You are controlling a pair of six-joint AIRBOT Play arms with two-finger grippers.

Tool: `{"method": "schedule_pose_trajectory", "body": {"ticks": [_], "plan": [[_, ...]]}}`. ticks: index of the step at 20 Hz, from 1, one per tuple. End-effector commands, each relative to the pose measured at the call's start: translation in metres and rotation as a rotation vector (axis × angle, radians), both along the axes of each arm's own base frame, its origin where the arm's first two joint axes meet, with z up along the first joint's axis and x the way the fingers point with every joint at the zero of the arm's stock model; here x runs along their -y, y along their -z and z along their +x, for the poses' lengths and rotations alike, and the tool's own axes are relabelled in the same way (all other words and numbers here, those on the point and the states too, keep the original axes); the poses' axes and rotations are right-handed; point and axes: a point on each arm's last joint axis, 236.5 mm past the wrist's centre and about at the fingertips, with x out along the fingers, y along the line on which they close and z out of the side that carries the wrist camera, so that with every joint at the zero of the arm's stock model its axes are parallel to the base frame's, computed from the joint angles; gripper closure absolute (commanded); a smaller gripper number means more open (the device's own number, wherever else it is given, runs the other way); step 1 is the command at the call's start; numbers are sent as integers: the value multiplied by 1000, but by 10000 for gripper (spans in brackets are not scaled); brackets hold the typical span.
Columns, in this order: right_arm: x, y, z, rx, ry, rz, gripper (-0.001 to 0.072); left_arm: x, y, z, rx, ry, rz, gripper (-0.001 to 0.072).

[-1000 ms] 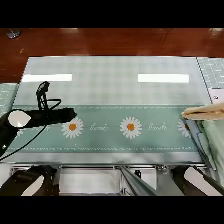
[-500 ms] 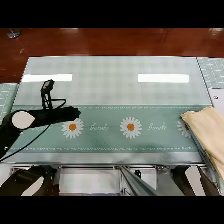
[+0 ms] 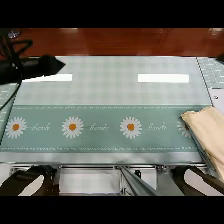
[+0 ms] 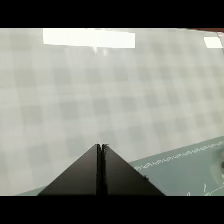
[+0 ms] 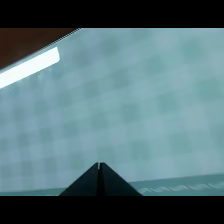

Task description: Fold the shirts.

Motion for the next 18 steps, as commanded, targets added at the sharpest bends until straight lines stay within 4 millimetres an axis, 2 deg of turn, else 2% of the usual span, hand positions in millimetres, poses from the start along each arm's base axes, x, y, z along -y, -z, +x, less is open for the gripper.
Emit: {"method": "schedule_pose_trajectory", "body": {"ticks": [1, 2, 4, 5, 6, 8, 9, 18], "plan": [[-122, 61, 21, -24, -353, -268, 689, 11, 5, 5, -3, 78, 174, 686], [-131, 93, 19, -88, -375, -344, 689, 4, 37, 5, -65, 64, 256, 685], [-128, 152, 15, -223, -363, -449, 689, -15, 103, 2, -193, 43, 370, 684], [-122, 172, 14, -278, -334, -461, 689, -28, 129, 0, -246, 36, 422, 684], [-116, 188, 12, -329, -306, -463, 689, -39, 146, 0, -285, 28, 456, 684], [-112, 205, 10, -385, -291, -458, 689, -45, 156, 3, -315, 17, 460, 684], [-111, 207, 10, -392, -293, -463, 689, -45, 157, 3, -317, 16, 460, 684], [-110, 207, 7, -403, -295, -466, 689, -45, 158, 3, -318, 16, 460, 684]]}}
